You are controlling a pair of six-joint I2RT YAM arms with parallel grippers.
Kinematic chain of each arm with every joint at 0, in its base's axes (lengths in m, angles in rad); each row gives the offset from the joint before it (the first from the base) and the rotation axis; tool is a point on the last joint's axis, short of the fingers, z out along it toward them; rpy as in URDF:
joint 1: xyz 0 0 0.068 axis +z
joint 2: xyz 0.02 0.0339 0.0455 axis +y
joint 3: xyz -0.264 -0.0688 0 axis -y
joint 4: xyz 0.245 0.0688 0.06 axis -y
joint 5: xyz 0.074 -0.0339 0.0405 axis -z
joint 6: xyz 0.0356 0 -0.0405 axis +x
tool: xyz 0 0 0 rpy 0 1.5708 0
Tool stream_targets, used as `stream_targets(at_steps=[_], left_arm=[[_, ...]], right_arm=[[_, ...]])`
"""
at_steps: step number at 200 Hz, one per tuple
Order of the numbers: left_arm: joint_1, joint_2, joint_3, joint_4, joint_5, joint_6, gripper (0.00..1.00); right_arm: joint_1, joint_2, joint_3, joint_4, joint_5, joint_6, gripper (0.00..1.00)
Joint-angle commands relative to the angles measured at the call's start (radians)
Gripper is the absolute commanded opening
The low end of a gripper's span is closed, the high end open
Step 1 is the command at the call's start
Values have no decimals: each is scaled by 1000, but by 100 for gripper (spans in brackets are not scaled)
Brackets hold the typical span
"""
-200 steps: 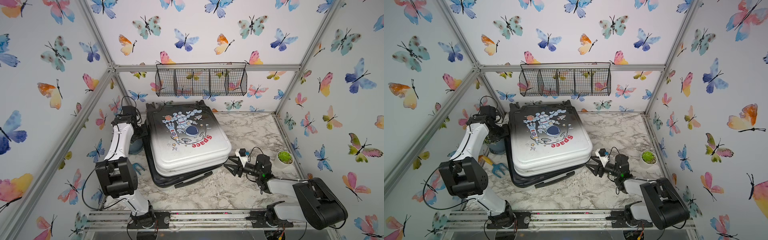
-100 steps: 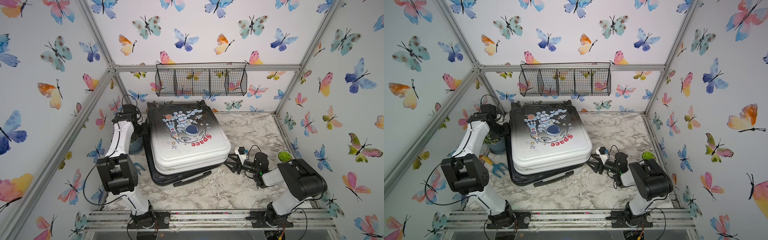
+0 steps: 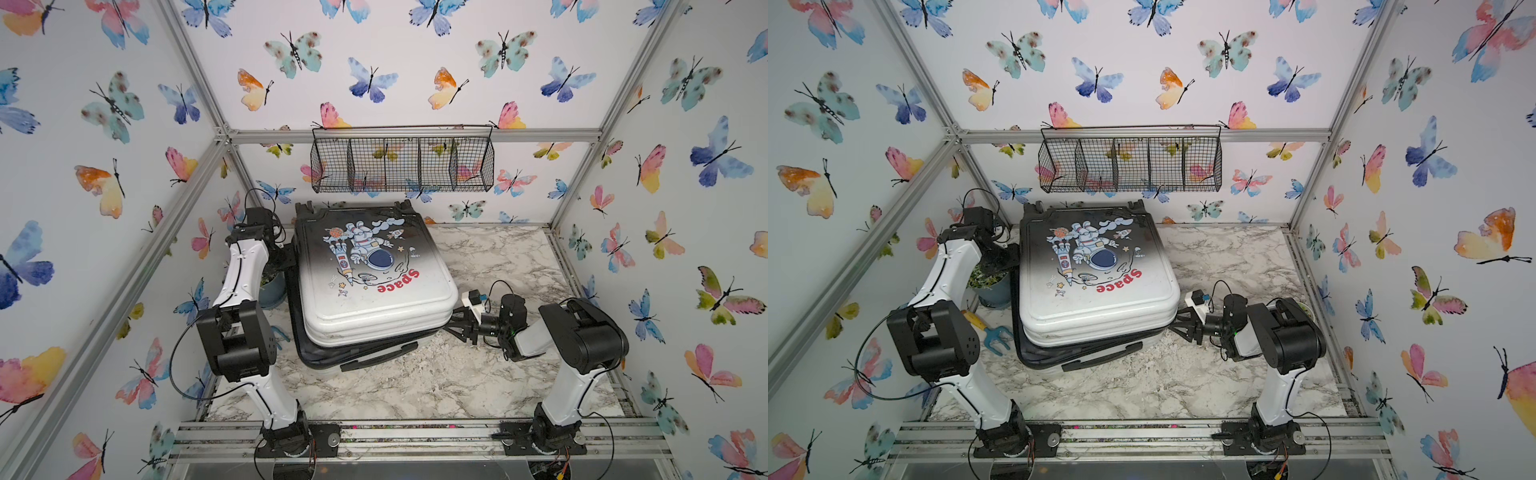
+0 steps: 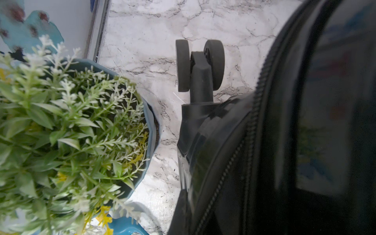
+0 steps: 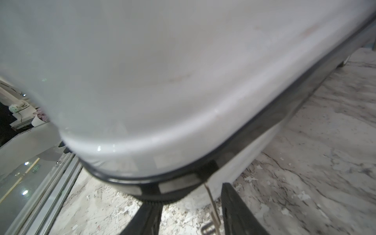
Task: Close the suitcase zippers
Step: Zip the zipper on the suitcase.
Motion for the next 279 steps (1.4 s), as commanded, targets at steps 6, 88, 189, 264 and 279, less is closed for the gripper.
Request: stream_targets(at_steps=[6,88,189,264,279], left_arm=[[-10,-42,72,116,161,12,0],[-20,-11,110,93,158,2,0],[-25,-26,77,69,-2,-113,0],[-25,-14,111,-12,-291,-261,0],[-25,-11,117,-27,-293,-303,0]], right_arm=[[4,21,43,34,-65,7,44],[5,99,91,142,-79,109,22],[5,-198,57,-526,131,-211,2],[32,-510,-163,-497,288,-36,2],[100,-568,-149,-596,336,-68,2]])
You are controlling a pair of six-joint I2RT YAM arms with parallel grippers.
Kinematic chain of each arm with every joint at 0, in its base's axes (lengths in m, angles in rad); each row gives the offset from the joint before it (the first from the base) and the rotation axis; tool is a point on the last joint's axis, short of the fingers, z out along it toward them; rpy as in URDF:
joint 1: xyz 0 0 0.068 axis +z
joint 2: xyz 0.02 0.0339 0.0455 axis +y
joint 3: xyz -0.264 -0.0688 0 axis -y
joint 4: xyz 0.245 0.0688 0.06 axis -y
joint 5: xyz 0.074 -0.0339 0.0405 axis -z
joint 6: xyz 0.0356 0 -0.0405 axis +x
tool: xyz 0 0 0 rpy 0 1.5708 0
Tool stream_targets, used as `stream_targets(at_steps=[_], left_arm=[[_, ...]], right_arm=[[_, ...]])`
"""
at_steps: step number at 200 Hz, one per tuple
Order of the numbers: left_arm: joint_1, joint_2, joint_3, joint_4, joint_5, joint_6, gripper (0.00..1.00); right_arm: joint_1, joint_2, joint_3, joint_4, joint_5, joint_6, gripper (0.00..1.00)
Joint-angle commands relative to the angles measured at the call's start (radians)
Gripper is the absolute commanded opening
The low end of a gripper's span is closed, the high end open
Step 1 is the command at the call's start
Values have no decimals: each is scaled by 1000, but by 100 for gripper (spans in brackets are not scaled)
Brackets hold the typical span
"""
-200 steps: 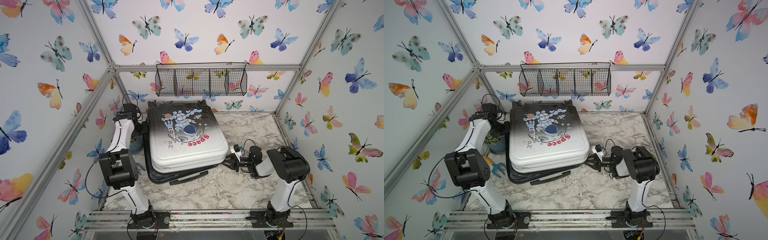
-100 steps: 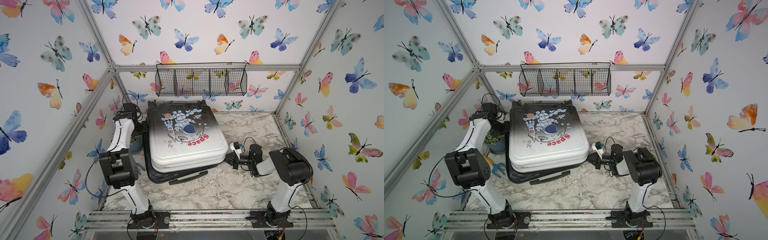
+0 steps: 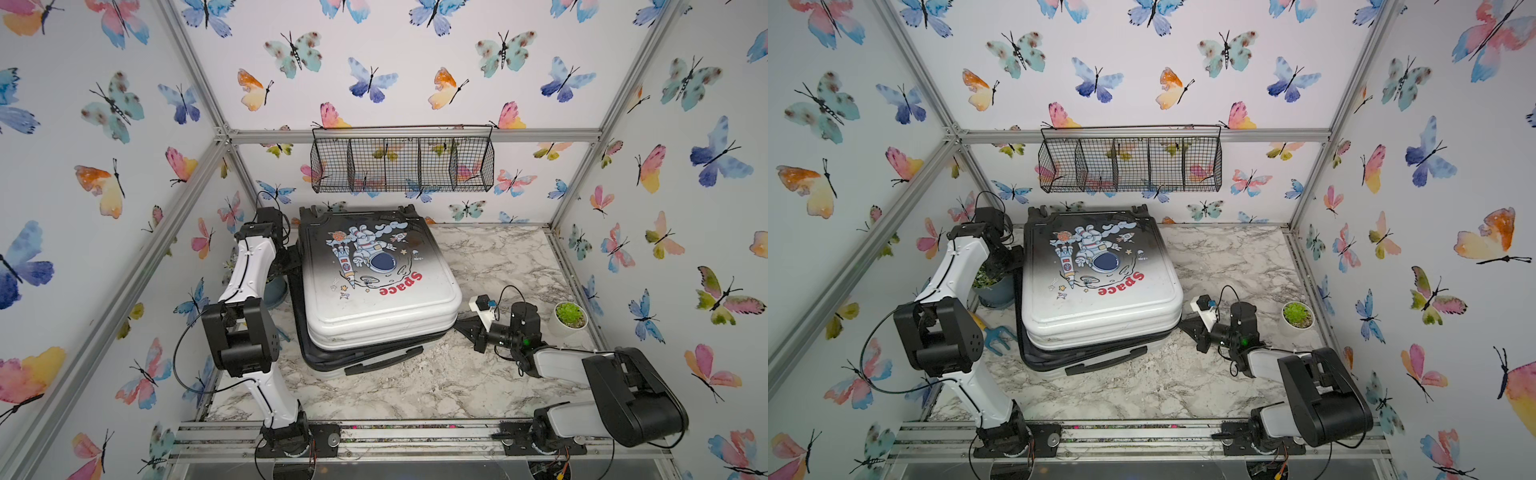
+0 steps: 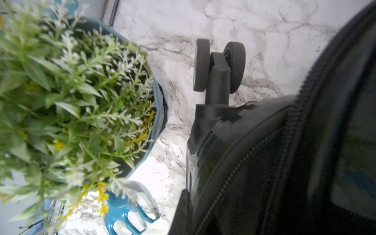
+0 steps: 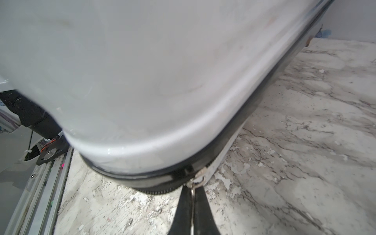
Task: Close the suitcase zippers
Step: Zip the zipper on the suitcase.
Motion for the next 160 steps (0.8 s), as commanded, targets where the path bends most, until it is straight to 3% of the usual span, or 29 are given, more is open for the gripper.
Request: stream_targets(at_steps=[1,27,48,75,125,160], left_arm=[[17,-46,82,70,-147,-141,0],[17,-52,77,60,-189,-204,0],[20,-43,78,54,-222,-239,0],[20,-34,103,57,-236,-282,0],[19,-33,110,47,-259,-317,0],[19,-36,69,61,-268,-322,0]], right_arm=[[75,-82,2,-136,43,-11,2],[152,-220,1,-261,109,-14,2],[203,-358,-42,-251,213,27,2],[260,-372,18,-367,178,21,2],[464,-502,19,-473,347,7,2],[559,-519,24,-503,386,26,2]])
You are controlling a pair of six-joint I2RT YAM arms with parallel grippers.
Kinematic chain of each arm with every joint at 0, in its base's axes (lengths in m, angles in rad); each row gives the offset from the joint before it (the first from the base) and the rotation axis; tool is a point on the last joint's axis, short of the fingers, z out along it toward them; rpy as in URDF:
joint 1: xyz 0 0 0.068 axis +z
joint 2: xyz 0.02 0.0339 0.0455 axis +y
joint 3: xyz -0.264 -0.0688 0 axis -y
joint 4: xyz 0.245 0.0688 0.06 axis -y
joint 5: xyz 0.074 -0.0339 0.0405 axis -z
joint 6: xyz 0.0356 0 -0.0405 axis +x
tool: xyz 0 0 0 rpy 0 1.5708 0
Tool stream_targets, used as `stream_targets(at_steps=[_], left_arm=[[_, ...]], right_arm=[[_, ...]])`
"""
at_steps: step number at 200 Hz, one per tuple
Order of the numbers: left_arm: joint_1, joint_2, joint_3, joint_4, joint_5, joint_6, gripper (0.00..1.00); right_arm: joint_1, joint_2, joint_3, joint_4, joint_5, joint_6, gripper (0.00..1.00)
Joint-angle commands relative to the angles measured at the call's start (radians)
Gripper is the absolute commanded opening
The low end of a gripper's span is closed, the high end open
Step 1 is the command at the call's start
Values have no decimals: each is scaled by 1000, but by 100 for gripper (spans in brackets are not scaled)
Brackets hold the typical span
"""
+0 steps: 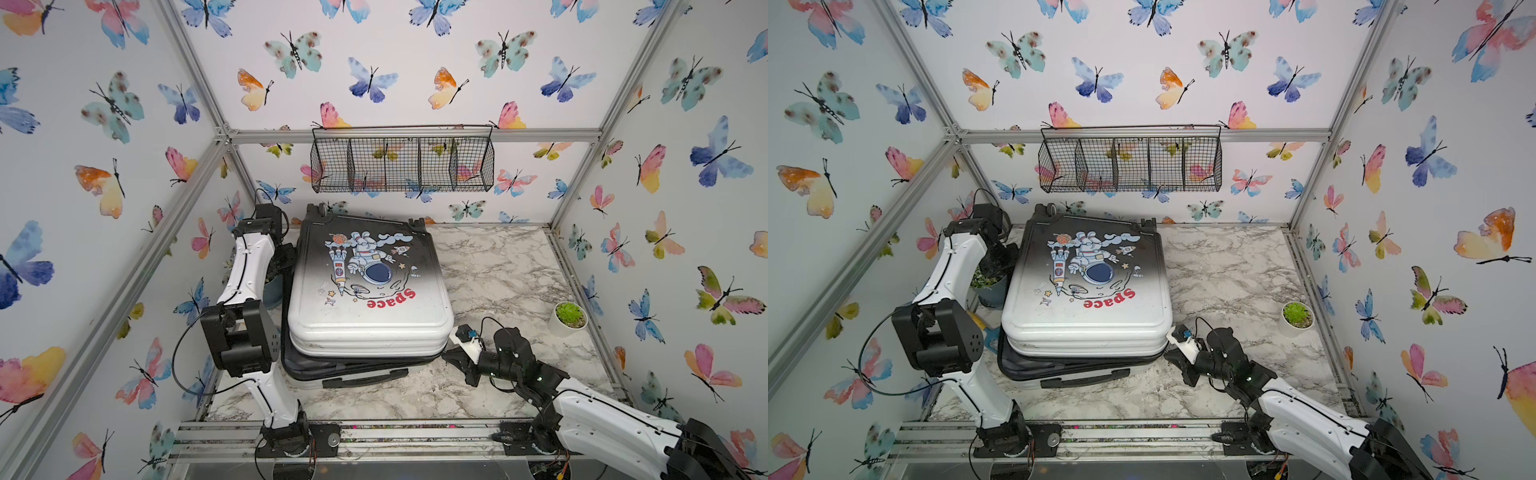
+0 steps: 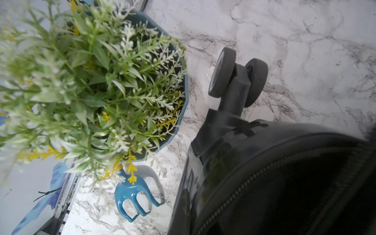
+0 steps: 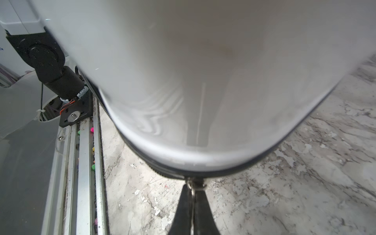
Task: Close the suitcase zippers
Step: Zip the zipper on the suitcase.
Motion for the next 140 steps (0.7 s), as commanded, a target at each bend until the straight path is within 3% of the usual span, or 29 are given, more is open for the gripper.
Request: stream_targets(at_steps=[1,26,57,83,114,140], left_arm=[[18,-37,7,143,-188,-227,0],[12,-48,-20,144,-196,-242,0],[6,-60,-40,152,-181,-264,0],[-28,-69,-58,151,-143,-293,0],[-59,-149,-155,172,-99,-325,0],[-71,-236,-266,165,-83,-327,0]], right_arm=[[87,-26,50,19,-52,-7,2],[209,22,130,-43,34,-67,2],[254,36,187,-25,17,-70,2],[326,164,246,47,36,-74,2],[336,239,264,178,115,-23,2],[335,251,296,172,199,-13,2]])
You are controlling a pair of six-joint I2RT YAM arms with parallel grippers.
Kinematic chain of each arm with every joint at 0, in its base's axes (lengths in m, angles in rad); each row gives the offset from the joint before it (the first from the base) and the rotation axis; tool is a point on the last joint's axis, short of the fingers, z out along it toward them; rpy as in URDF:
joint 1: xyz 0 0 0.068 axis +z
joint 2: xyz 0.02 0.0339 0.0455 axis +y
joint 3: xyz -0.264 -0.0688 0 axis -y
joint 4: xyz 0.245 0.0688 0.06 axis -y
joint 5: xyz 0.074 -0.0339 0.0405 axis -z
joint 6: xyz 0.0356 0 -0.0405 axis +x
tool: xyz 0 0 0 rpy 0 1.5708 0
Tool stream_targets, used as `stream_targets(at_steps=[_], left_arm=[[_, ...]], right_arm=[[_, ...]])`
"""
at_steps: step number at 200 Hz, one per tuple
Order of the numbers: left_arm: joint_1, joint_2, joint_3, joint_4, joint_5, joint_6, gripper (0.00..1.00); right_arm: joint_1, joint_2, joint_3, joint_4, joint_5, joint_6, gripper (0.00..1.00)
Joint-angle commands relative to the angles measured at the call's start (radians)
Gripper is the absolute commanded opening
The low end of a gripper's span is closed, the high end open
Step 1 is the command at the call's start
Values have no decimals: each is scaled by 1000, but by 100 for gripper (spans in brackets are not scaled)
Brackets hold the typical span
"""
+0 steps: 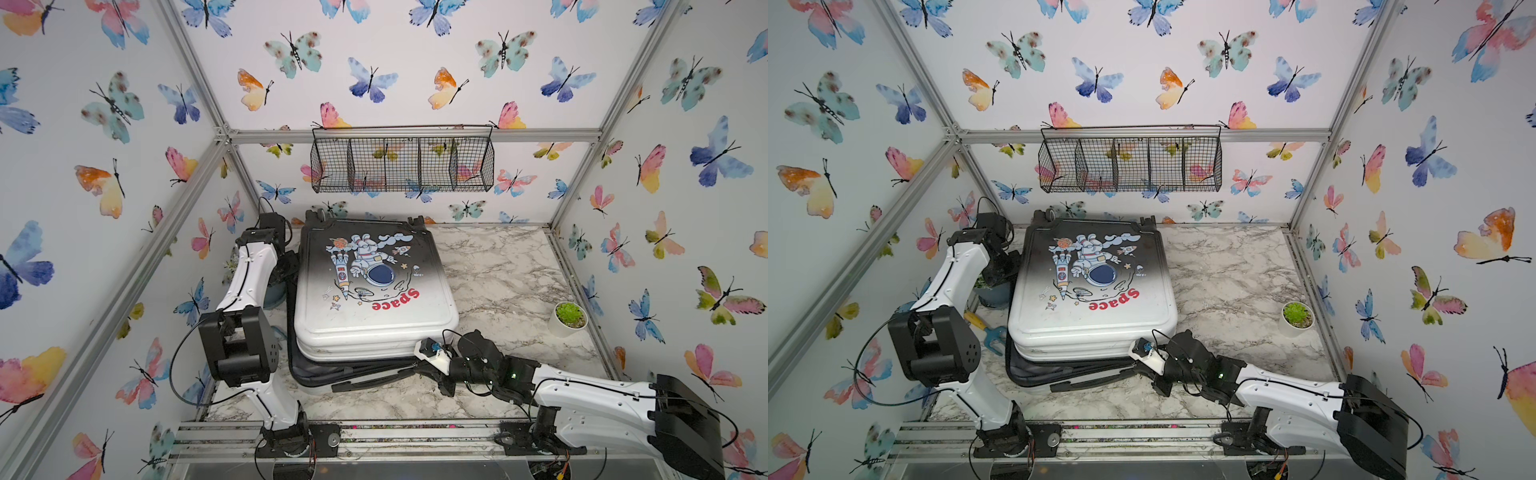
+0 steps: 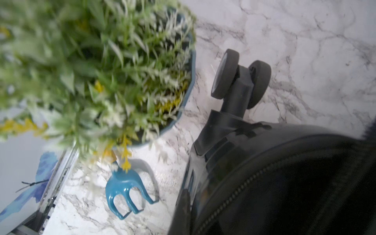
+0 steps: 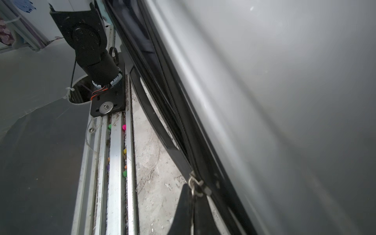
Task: Close the suitcase zippers
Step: Zip the zipper on the suitcase.
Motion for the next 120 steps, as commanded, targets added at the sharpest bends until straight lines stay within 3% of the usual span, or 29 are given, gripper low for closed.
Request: stream_targets(at_steps=[1,19,63,102,120], left_arm=[[-35,-127,-69,72,-74,-238,0],[-37,-206,-143,57,-52,-233,0],[-82,-404,-354,73,23,-299,0],[-241,-528,-530,137,76,-575,0],[-298,-549,-571,162,71,-644,0]], right_arm=[[17,-5,74,165,46,16,2],[-3,-31,79,118,140,12,2],[-164,-65,92,-31,81,-35,2],[-166,-86,98,-32,-50,-55,2],[-159,-112,76,-26,-96,-50,2]])
